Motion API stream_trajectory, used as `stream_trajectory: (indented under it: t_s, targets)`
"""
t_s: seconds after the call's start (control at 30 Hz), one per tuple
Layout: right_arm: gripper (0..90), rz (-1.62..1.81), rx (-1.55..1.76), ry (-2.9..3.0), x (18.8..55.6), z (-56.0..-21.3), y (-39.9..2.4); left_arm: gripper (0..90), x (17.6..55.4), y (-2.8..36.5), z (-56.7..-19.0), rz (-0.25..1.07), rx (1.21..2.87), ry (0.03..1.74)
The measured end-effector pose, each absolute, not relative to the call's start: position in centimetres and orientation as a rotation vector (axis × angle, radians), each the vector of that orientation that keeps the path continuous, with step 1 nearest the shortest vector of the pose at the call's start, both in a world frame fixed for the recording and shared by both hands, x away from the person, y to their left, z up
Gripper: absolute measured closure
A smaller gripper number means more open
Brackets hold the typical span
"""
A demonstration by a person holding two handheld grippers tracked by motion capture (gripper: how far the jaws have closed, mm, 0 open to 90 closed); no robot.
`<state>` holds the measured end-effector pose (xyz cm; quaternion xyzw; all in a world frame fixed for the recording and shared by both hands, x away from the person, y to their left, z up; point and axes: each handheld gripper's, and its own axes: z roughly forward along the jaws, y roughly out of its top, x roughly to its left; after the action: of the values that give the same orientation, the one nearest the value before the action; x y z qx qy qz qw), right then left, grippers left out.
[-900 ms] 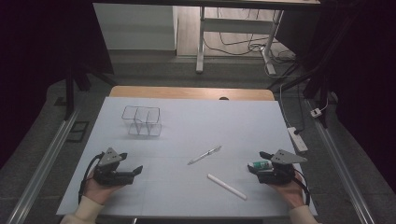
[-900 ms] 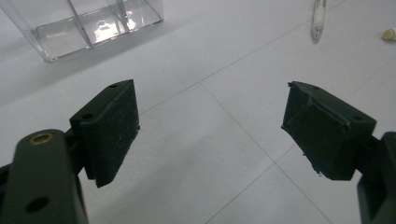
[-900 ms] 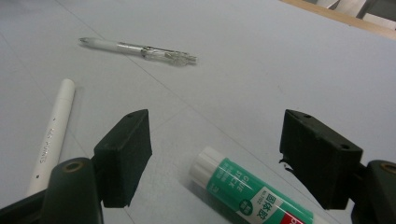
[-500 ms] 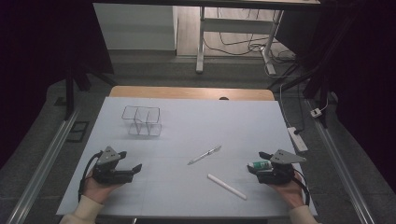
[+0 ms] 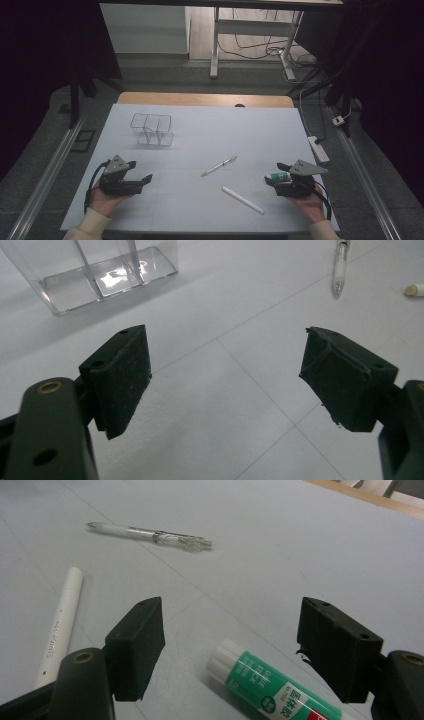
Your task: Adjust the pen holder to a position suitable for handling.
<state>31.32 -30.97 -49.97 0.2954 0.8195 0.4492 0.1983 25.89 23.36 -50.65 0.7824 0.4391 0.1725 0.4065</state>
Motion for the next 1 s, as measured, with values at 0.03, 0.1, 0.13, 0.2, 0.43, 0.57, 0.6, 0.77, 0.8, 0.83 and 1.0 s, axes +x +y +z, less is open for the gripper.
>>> stream_trajectory:
  t_s: [0.03,0.1,0.13,0.2,0.43,0.57,0.6,0.77,0.8,0.83,1.0]
  targets:
    - [26.3,1.242,0.819,2.297,31.3,-49.9,-31.0,20.6,25.9,23.4,-50.6,0.436,1.975,1.107]
    - [26.3,1.237,0.821,2.295,31.3,-49.9,-31.0,20.8,26.1,23.5,-50.6,0.441,1.974,1.106]
    - [26.3,1.242,0.818,2.294,31.3,-49.9,-31.0,20.9,26.2,23.5,-50.6,0.442,1.973,1.108]
    - [26.3,1.249,0.82,2.289,31.4,-49.8,-31.0,21.2,26.4,23.6,-50.6,0.441,1.971,1.117]
    - [26.8,1.232,0.805,2.308,31.7,-50.0,-30.6,22.9,27.1,24.2,-50.7,0.438,1.959,1.147]
    - [27.2,1.241,0.804,2.301,31.8,-49.9,-30.4,24.1,27.7,24.6,-50.6,0.439,1.946,1.162]
    - [27.2,1.241,0.804,2.301,31.8,-49.9,-30.4,24.1,27.8,24.7,-50.6,0.44,1.942,1.167]
    - [27.2,1.236,0.81,2.311,31.7,-50.0,-30.3,25.1,28.7,25.3,-50.4,0.441,1.934,1.184]
    - [27.2,1.231,0.81,2.313,31.7,-50.0,-30.3,25.3,28.8,25.4,-50.4,0.44,1.933,1.186]
    - [27.2,1.235,0.81,2.315,31.7,-50.0,-30.3,25.4,29.0,25.5,-50.5,0.439,1.935,1.188]
    - [27.1,1.227,0.815,2.321,31.7,-50.1,-30.2,26.2,29.5,26.3,-50.5,0.449,1.928,1.218]
